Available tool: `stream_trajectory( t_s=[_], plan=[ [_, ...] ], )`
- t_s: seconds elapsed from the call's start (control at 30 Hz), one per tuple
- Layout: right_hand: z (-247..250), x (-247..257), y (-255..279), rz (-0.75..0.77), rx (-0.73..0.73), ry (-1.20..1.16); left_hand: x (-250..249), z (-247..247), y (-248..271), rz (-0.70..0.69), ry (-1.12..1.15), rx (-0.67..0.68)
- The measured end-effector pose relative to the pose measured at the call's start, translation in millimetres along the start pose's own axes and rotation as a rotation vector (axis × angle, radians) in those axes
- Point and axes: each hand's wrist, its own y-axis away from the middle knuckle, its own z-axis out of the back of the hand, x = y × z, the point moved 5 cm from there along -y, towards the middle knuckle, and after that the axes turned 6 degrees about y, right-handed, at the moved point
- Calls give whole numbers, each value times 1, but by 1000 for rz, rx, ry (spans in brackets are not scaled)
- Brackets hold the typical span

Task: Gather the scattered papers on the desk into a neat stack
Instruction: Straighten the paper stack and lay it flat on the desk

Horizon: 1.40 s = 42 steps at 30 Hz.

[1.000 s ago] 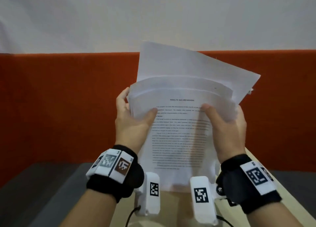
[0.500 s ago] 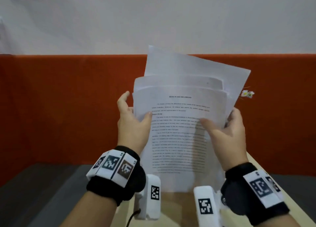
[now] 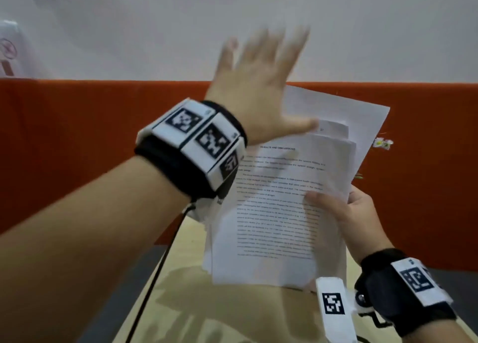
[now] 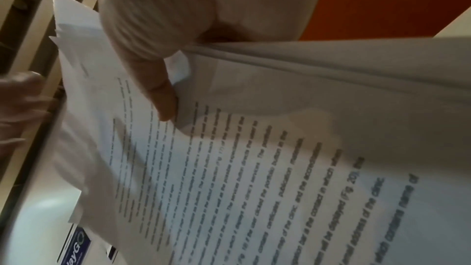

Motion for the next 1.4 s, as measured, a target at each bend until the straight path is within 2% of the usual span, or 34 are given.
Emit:
stream_trajectory(
  t_s=[0.03, 0.07, 0.13, 0.23, 0.27, 0.33, 0.4, 0.47, 0.5, 0.57, 0.67, 0.77, 0.93, 1.03, 1.1, 1.13, 1.23, 1.3, 1.4],
  plan=[
    [0, 1, 1, 4, 4, -4, 2, -13, -3, 2, -15, 162],
    [0, 2, 1, 6, 8, -7, 5, -22, -3, 25, 3, 250],
    [0, 2, 2, 4, 8, -4, 7, -27, 0, 47, 67, 233],
    [1, 2, 3, 10, 2, -7, 1, -39, 9, 40, 110, 357],
    [0, 2, 3, 11, 4, -11, -2, -41, 11, 34, 127, 355],
    [0, 4, 5, 18, -2, -24, -11, -40, 13, -18, 157, 350],
    [0, 4, 6, 20, -1, -28, -19, -43, 15, -55, 173, 409],
    [-1, 5, 7, 10, 7, -33, -22, -40, 14, -65, 182, 331],
    [0, 4, 7, 14, 6, -40, -23, -40, 13, -74, 186, 338],
    [-1, 4, 7, 25, 19, -51, -25, -47, 15, -81, 200, 455],
    [-5, 7, 9, 38, 33, -70, -28, -48, 18, -115, 203, 378],
    [-8, 10, 9, 58, 26, -47, -29, -55, 23, -82, 224, 523],
    [-10, 16, 9, 87, -16, 70, -11, -61, 18, 25, 311, 465],
    [15, 14, 8, 57, -216, 316, 20, -48, 25, 175, 470, 212],
    [40, 4, 6, -84, -360, 428, 51, -43, 38, 306, 617, 44],
    [46, -1, 4, -144, -372, 373, 64, -45, 47, 384, 712, -17],
    [44, -9, -1, -168, -242, 45, 88, -63, 79, 589, 937, -161],
    [36, -5, 0, -127, -202, -28, 93, -77, 99, 702, 1092, -215],
    [29, 5, 3, -25, -218, -44, 92, -93, 120, 821, 1321, -262]
  ],
)
